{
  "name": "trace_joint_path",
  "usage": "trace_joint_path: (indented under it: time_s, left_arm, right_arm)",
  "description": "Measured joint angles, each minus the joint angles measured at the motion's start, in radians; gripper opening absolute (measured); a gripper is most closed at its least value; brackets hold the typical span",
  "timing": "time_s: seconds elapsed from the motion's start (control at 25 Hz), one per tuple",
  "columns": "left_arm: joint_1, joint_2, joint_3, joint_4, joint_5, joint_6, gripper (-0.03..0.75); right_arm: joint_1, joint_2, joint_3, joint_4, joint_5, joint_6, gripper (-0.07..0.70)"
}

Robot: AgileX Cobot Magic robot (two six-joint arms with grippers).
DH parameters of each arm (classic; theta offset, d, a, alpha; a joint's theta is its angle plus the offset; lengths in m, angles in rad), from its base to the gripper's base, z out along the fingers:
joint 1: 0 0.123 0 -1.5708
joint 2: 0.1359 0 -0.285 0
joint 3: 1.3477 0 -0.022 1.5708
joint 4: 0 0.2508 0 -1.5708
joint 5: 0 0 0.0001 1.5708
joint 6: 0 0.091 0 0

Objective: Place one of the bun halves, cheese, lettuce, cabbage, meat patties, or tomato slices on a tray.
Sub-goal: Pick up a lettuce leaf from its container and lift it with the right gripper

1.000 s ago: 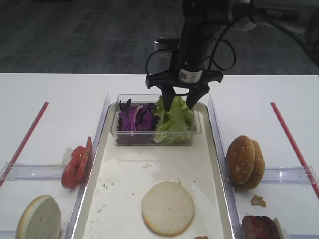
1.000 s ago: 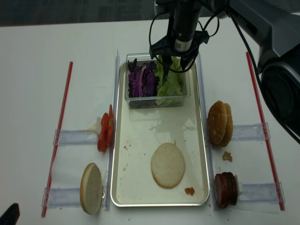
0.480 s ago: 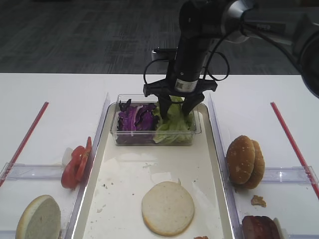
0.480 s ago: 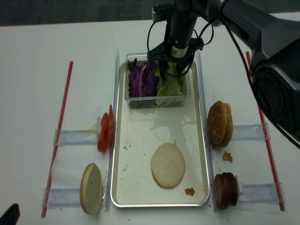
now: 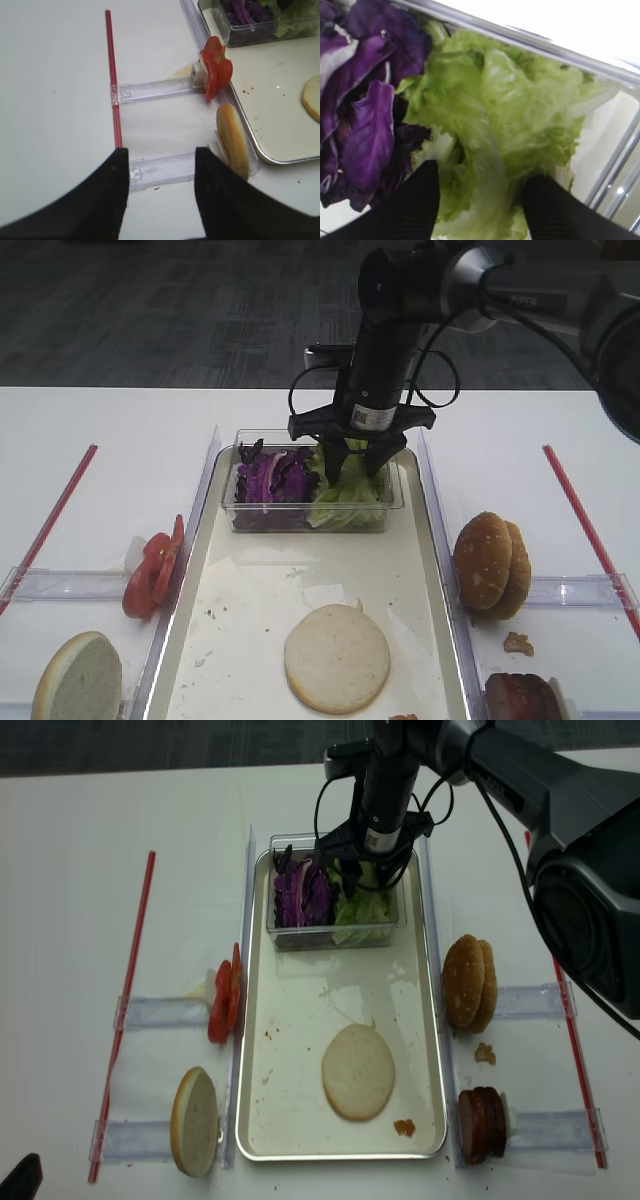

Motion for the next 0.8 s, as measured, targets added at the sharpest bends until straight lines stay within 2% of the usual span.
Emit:
trace_joint_path:
  time_s: [0.48, 0.68, 0.8]
  left_arm:
    - [0.000, 0.000, 0.000, 0.000, 0.000, 0.000, 0.296]
    - [0.000, 0.000, 0.000, 0.000, 0.000, 0.000, 0.295]
    - [0.000, 0.000, 0.000, 0.000, 0.000, 0.000, 0.296]
  right_arm:
    - [0.000, 0.000, 0.000, 0.000, 0.028, 0.000, 0.208]
    - [0.000, 0.000, 0.000, 0.000, 0.043, 0.002, 0.087]
    - [0.000, 0.000, 0.000, 0.000, 0.045, 0.002, 0.064]
